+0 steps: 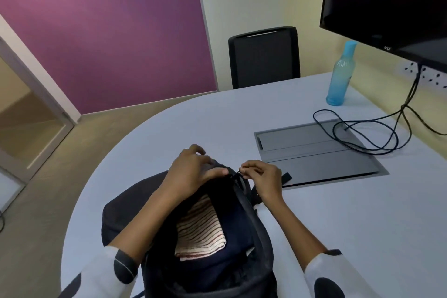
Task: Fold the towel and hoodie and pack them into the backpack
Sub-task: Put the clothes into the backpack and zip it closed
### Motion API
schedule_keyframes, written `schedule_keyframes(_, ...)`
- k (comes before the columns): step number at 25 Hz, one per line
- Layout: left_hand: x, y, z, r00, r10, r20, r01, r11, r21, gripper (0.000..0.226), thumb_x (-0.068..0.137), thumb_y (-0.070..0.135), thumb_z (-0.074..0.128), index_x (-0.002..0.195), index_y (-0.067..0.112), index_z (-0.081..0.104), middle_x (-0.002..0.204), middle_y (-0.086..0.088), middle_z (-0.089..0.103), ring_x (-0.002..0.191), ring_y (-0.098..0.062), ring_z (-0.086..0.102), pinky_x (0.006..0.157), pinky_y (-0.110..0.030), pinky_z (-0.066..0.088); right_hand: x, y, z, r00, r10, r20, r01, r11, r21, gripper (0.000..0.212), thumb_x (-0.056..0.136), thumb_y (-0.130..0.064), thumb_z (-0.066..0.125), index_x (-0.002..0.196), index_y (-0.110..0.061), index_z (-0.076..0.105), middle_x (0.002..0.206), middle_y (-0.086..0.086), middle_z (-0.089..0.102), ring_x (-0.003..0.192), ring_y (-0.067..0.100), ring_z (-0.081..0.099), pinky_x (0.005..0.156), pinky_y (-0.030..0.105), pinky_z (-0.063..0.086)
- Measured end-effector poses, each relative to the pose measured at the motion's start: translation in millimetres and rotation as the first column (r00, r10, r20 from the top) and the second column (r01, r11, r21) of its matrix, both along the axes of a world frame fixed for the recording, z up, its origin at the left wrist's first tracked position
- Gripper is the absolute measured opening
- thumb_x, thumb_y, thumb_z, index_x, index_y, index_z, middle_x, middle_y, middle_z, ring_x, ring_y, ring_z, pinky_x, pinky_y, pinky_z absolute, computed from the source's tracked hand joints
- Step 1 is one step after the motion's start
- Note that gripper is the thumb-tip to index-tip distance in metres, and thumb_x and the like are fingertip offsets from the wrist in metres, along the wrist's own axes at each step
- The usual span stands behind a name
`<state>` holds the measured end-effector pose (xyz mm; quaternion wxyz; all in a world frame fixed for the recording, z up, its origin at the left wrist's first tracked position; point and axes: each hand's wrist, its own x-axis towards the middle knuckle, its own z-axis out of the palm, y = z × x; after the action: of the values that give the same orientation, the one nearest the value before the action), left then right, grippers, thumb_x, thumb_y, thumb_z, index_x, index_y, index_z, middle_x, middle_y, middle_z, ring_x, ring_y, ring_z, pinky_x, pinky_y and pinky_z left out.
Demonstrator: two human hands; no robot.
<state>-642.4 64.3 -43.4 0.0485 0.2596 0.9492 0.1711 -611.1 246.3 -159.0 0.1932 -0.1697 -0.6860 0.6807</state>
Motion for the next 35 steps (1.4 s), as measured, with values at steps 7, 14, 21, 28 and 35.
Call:
schedule_keyframes(7, -17, 52, -72, 0.98, 0.057, 0.19, -0.077, 0.992, 0.097, 0.019, 0.081, 0.016, 0.07, 0.099, 0.013, 0.075, 0.094, -0.005, 0.073, 0.09, -0.02, 0.065, 0.076, -0.022, 0.042, 9, -6, 16, 0.998, 0.047, -0.049, -0.051, 0.993, -0.102, 0.013, 0.079, 0.004, 0.071, 0.079, -0.008, 0.074, 0.073, 0.006, 0.074, 0.071, 0.021, 0.073, 0.072, 0.028, 0.059)
schedule_keyframes(14, -14, 47, -87, 0.983, 0.077, 0.165, -0.128, 0.938, 0.322, 0.015, 0.093, 0.017, 0.059, 0.093, 0.014, 0.073, 0.071, 0.006, 0.068, 0.066, -0.005, 0.066, 0.07, -0.018, 0.054, 2, 14, 1, 0.951, 0.288, 0.115, -0.296, 0.954, 0.053, 0.036, 0.08, 0.012, 0.062, 0.108, -0.01, 0.069, 0.103, 0.005, 0.072, 0.097, 0.015, 0.068, 0.084, 0.02, 0.053)
schedule_keyframes(21, -12, 32, -88, 0.997, -0.023, -0.072, 0.029, 0.996, 0.086, 0.022, 0.094, 0.017, 0.049, 0.088, 0.016, 0.07, 0.076, 0.003, 0.069, 0.071, -0.012, 0.063, 0.07, -0.034, 0.051, -20, -23, -36, 0.923, 0.288, 0.255, -0.385, 0.71, 0.589, 0.024, 0.084, 0.0, 0.054, 0.092, -0.015, 0.072, 0.094, 0.009, 0.069, 0.095, 0.025, 0.06, 0.087, 0.034, 0.044)
schedule_keyframes(28, 1, 22, -69, 1.0, -0.002, -0.004, 0.003, 0.951, 0.309, 0.016, 0.093, 0.016, 0.056, 0.088, 0.016, 0.071, 0.074, 0.007, 0.071, 0.073, -0.005, 0.066, 0.07, -0.023, 0.051, -32, -8, -43, 0.949, 0.202, 0.243, -0.312, 0.719, 0.621, 0.028, 0.09, -0.005, 0.051, 0.095, -0.022, 0.073, 0.083, -0.002, 0.07, 0.078, 0.016, 0.06, 0.076, 0.024, 0.045)
schedule_keyframes(35, 58, -16, -24, 0.998, 0.066, 0.002, -0.055, 0.82, 0.569, 0.016, 0.092, 0.019, 0.061, 0.084, 0.013, 0.073, 0.073, 0.011, 0.072, 0.074, 0.001, 0.069, 0.073, -0.027, 0.057, -35, -12, -36, 0.946, 0.135, 0.295, -0.302, 0.696, 0.652, 0.034, 0.087, 0.002, 0.045, 0.094, -0.018, 0.071, 0.088, 0.006, 0.071, 0.082, 0.023, 0.064, 0.076, 0.032, 0.05)
